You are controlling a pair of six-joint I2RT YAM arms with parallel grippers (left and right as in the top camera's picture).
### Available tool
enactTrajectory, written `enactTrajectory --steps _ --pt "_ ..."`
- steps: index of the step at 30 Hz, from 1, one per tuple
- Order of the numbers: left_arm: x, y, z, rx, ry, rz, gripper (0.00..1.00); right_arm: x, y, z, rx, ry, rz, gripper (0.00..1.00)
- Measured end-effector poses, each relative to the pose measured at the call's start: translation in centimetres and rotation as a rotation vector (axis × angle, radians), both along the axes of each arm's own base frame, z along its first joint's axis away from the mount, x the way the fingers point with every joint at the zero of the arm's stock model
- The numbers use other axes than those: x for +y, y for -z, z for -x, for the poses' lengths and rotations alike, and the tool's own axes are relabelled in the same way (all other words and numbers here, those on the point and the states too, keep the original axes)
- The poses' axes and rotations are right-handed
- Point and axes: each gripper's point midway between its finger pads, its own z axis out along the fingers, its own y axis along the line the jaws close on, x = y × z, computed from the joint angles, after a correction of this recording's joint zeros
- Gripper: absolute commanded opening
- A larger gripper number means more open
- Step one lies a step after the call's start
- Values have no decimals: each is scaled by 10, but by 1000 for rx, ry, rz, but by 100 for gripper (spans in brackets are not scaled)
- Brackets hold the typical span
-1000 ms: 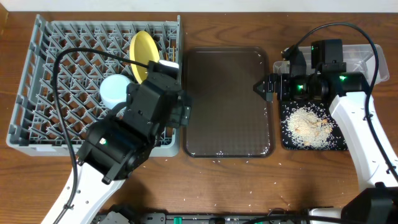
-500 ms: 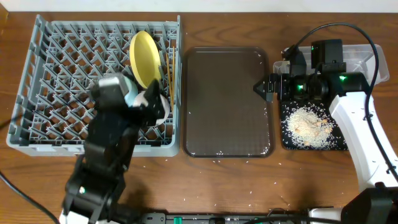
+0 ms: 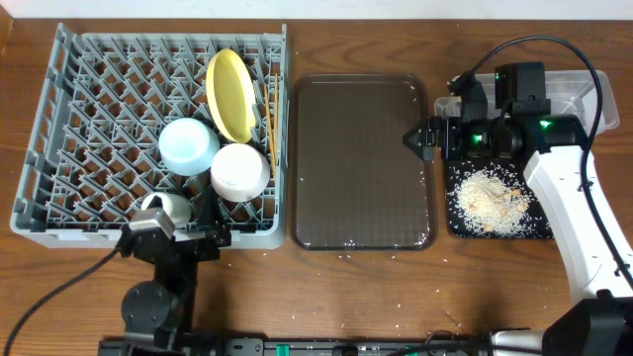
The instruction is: Sort waste into correct bins and load items into the dishwasher
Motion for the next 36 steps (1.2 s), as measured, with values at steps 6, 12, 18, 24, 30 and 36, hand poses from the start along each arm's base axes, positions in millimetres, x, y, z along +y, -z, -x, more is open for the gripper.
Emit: enactTrajectory --steps 6,12,18,24,30,36 --pt "2 25 -4 -59 -9 -14 92 0 0 0 0 0 0 99" --pt "1 68 -15 -24 -9 -23 93 0 0 0 0 0 0 99" --pt "1 69 -15 -23 -9 -24 93 0 0 0 0 0 0 99" --pt "1 76 -14 9 -9 -27 93 0 0 0 0 0 1 99" --pt "0 80 -13 32 -4 -30 93 0 0 0 0 0 0 99" --pt "0 82 -14 42 -4 -31 93 0 0 0 0 0 0 99"
